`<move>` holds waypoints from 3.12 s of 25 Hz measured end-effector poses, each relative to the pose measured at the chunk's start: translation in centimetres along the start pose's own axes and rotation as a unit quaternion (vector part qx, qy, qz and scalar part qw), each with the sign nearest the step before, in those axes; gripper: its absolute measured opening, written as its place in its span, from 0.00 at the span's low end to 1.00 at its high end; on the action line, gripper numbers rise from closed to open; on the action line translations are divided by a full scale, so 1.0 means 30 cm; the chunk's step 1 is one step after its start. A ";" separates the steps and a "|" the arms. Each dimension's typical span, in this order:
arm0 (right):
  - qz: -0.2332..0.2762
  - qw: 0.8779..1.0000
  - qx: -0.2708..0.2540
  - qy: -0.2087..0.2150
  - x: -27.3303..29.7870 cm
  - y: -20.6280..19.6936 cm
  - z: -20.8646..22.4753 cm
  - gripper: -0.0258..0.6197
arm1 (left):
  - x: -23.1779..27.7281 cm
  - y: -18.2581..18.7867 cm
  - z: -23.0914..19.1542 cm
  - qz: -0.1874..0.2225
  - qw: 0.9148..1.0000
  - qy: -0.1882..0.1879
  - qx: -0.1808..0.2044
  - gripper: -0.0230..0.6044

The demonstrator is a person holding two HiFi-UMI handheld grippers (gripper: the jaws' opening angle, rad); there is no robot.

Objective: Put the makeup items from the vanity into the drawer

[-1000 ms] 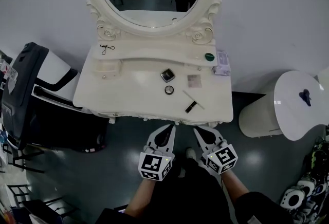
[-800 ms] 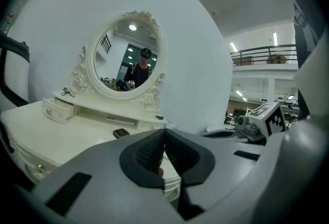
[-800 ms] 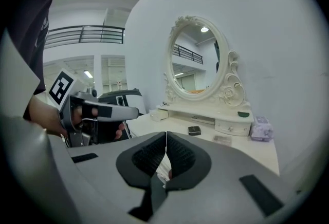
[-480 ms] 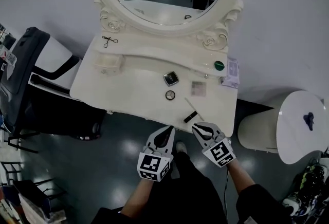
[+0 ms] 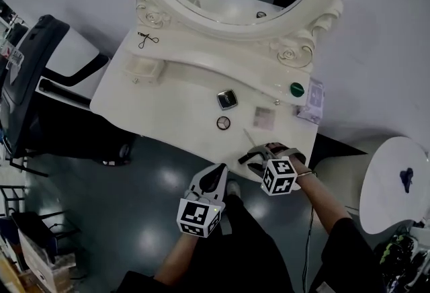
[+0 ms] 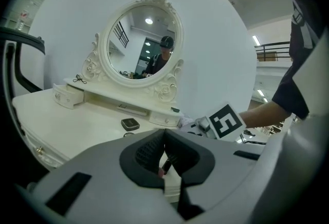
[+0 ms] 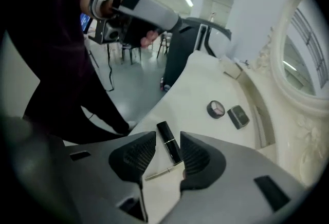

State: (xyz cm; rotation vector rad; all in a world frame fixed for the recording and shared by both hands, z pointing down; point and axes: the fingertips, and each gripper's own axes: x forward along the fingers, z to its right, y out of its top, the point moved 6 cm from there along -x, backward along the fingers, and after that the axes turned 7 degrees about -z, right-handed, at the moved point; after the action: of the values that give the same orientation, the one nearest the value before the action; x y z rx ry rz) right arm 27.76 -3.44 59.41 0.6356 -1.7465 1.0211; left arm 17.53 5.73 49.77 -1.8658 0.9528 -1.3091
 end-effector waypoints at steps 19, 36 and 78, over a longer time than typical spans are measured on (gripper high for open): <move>-0.064 0.992 -0.056 0.091 0.116 -0.029 0.032 0.21 | -0.009 -0.062 -0.046 -0.010 0.999 0.024 -0.023 0.06; 0.040 0.998 0.053 0.006 -0.117 0.049 0.093 0.20 | -0.060 0.047 -0.011 0.022 1.000 0.020 0.006 0.06; 0.404 0.871 0.276 -0.052 -0.347 0.593 0.155 0.20 | -0.414 0.171 -0.211 0.155 0.967 0.199 -0.049 0.06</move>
State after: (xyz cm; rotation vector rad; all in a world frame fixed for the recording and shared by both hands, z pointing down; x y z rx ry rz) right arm 15.54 1.29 42.81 0.2711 -1.8455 2.1521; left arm 7.61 12.95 41.42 -1.4668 1.4740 -1.4864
